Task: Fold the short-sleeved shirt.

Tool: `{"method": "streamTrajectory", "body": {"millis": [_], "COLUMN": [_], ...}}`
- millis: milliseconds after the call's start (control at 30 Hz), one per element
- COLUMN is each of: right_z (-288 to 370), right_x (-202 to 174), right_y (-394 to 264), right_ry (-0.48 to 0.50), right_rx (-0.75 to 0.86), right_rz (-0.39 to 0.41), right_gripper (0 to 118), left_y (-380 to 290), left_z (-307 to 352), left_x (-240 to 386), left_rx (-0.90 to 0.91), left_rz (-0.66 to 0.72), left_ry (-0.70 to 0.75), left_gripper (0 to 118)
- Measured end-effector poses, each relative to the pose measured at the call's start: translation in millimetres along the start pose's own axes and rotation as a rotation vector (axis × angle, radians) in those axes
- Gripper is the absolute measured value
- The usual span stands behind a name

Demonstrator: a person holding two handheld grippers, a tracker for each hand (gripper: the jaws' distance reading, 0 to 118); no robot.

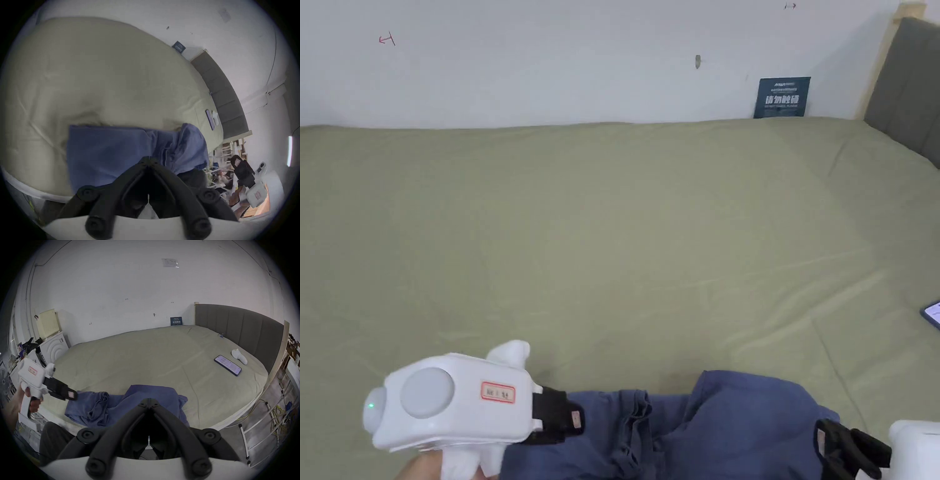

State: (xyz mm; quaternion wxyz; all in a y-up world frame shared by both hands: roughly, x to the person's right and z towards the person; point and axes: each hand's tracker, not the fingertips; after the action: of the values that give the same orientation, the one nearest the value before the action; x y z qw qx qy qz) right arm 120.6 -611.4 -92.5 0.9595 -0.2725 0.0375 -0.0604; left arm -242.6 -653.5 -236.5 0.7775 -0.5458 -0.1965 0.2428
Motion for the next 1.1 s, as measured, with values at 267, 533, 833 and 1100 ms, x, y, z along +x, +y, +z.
{"method": "streamTrajectory", "body": {"millis": [267, 533, 833, 1100], "right_z": [3, -11, -24, -25], "right_x": [-1, -15, -48, -52], "right_y": [1, 8, 9, 8], "right_ry": [-0.022, 0.006, 0.068, 0.054], "right_rx": [-0.021, -0.027, -0.055, -0.083], "right_rz": [0.009, 0.033, 0.100, 0.126], "right_gripper": [0, 0, 0, 0], "left_y": [-16, -1, -6, 11], "left_z": [-91, 55, 60, -8], "left_x": [10, -43, -115, -149], "left_rx": [-0.121, 0.096, 0.047, 0.008], "left_rz": [0.068, 0.054, 0.130, 0.257], "left_ry": [-0.079, -0.047, -0.108, -0.437], "left_gripper": [0, 0, 110, 108]}}
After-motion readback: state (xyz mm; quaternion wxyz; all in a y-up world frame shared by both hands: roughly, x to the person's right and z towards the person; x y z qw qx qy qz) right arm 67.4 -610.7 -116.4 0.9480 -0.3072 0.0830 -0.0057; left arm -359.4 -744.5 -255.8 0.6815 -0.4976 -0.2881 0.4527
